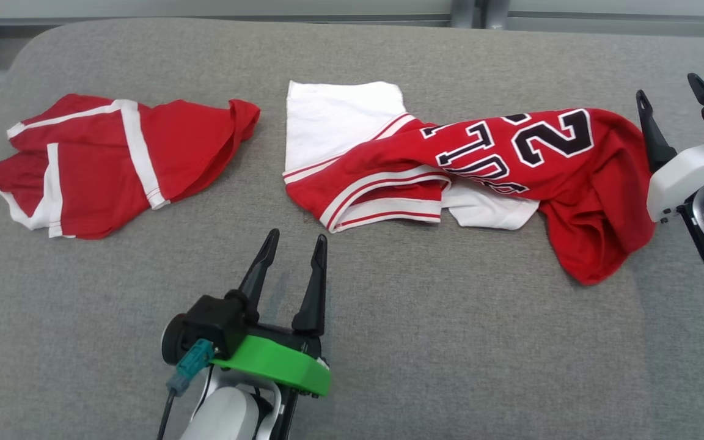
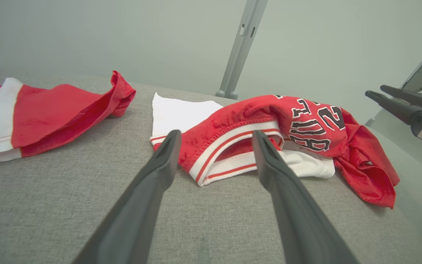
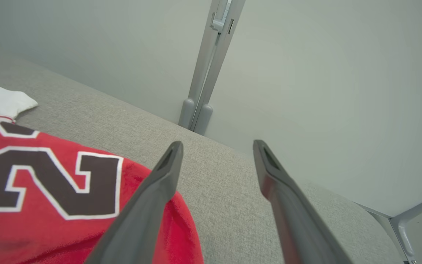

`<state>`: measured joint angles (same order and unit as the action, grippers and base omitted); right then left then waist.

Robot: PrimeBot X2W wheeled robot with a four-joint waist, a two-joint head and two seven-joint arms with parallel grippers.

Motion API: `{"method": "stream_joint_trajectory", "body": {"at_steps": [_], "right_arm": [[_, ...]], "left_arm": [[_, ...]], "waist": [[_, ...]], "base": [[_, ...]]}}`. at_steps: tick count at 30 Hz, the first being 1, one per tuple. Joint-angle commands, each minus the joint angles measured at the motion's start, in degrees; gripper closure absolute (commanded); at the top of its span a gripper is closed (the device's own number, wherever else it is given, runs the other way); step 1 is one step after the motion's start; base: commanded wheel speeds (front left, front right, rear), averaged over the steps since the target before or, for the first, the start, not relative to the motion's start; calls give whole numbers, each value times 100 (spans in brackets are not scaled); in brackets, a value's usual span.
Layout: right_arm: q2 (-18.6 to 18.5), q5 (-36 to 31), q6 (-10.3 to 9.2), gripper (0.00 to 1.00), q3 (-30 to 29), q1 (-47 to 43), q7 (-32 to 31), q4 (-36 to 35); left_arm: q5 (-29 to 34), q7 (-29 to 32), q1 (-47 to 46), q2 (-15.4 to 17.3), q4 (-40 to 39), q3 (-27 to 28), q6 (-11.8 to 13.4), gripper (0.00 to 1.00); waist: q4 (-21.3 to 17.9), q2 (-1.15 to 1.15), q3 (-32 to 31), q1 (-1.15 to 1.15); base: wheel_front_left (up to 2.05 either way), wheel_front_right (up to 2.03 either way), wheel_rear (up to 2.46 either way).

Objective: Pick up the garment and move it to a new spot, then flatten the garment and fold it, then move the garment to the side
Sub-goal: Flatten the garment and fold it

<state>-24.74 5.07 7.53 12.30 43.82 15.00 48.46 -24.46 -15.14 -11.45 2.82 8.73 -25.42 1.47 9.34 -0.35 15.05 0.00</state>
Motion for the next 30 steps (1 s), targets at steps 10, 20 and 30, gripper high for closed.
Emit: {"method": "stream_joint_trajectory", "body": {"at_steps": [10,20,30], "right_arm": [[536,77,-8,0,-427,-1239,22,-1938],[1491,-183,-8,0,-764,-2292,22,-3436],[1954,-427,-8,0,-1321,-2962,22,-4049]], "left_arm": [[-59,-2,-430,16,910,-694,-195,0],[-352,-2,-1381,19,2265,-983,61,0],[-329,-2,-1921,22,3382,-632,381,0]], "waist": [[-1018,35,-443,0],[-1971,35,-297,0],[-2413,35,-94,0]], "base": [[0,0,0],[0,0,0],[0,0,0]]}}
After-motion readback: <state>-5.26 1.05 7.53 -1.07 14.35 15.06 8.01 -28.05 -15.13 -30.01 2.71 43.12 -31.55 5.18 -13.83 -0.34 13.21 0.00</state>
